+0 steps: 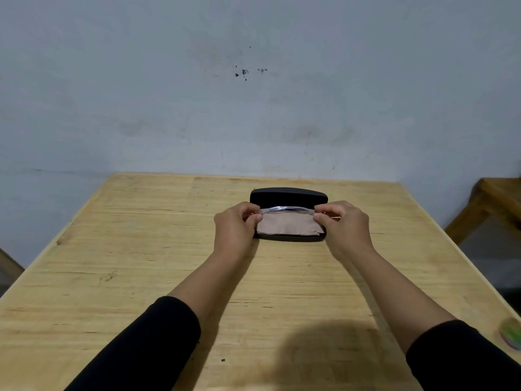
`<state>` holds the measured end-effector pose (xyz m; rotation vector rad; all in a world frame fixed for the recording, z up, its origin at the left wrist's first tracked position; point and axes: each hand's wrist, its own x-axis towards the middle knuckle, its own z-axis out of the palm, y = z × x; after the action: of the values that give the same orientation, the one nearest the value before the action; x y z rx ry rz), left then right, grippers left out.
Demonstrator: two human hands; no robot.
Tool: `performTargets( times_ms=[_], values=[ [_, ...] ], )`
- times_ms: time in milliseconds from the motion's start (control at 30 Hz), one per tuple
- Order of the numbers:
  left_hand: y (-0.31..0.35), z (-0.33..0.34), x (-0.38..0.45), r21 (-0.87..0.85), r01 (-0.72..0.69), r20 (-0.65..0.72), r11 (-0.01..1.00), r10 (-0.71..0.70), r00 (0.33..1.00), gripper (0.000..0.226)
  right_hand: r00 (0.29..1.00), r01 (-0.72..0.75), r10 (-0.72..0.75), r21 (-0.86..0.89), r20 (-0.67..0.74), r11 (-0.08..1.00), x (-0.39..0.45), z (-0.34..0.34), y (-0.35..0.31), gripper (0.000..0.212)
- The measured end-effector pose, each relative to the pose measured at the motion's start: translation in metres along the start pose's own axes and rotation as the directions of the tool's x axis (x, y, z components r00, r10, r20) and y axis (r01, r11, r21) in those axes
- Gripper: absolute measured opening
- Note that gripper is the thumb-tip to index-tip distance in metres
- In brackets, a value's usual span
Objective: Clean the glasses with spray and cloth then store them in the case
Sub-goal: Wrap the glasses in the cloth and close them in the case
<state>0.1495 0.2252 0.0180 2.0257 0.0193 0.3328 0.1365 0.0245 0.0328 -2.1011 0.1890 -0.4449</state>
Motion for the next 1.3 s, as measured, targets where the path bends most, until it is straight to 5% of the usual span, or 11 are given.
performTargets(
  times_ms=[433, 667, 867, 1100, 1300],
  values=[
    [-0.011, 0.002, 0.009, 0.277, -0.222, 0.125, 0.935, 0.194, 0.973, 0.021, 0.995, 0.075, -0.061, -0.174, 0.085, 0.982, 0.005, 0.004, 0.010, 0.019],
    [-0.015, -0.003, -0.002, 0.096, 0.024, 0.046, 0.995, -0.029, 0.999, 0.065, 0.979, -0.114, 0.127, 0.090, -0.162, 0.989, 0.003, -0.004, 0.006, 0.017],
    [-0.017, -0.005, -0.005, 0.014, 0.097, 0.164, 0.995, -0.098, 0.981, 0.095, 0.947, -0.322, 0.315, 0.167, 0.064, 0.932, 0.026, -0.010, -0.004, 0.035],
    [-0.019, -0.007, -0.006, 0.009, 0.071, 0.182, 0.997, -0.071, 0.981, 0.081, 0.895, -0.437, 0.363, 0.345, 0.260, 0.831, 0.034, -0.014, -0.005, 0.029],
    [-0.019, -0.008, -0.006, -0.013, 0.076, 0.171, 0.997, -0.073, 0.983, 0.077, 0.930, -0.349, 0.272, 0.365, 0.248, 0.863, 0.024, -0.017, 0.001, 0.018]
  ],
)
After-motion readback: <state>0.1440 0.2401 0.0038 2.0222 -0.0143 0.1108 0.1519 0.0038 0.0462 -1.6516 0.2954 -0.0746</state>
